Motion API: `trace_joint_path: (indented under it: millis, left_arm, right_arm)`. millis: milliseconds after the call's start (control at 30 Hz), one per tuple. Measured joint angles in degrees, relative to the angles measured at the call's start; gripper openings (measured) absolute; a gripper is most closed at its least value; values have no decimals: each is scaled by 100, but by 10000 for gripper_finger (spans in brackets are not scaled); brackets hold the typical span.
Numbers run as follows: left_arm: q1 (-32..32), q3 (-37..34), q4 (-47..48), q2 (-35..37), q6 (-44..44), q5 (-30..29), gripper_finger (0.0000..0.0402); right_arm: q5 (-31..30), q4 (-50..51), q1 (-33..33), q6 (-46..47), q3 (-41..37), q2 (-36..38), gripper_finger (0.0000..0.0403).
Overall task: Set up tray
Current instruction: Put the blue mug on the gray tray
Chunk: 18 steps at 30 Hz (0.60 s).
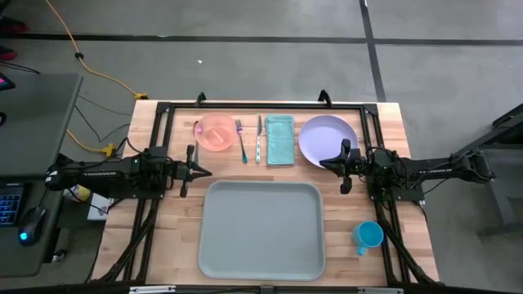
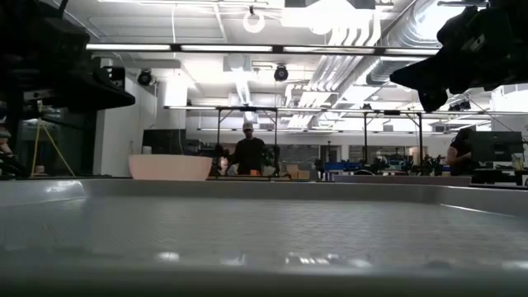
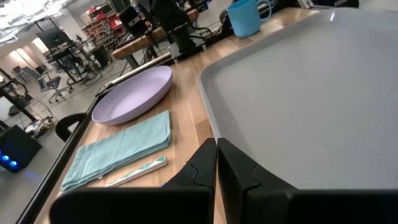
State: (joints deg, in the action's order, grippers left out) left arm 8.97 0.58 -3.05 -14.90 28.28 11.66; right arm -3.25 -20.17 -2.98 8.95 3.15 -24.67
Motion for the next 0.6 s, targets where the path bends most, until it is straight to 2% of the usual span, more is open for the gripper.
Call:
trace_joint_path:
  millis: [300,400,600]
  left_arm:
    - [0,0,-24,4,-154,-361,46]
    - [0,24,-62,4,-198,-652,46]
    - [1,308,-100,5,-1112,-1261,46]
  right_arm:
    - [0,-1,2,0,-1,-1,0]
    - [0,1,0,0,1,-1,0]
    - [0,-1,2,0,-1,-1,0]
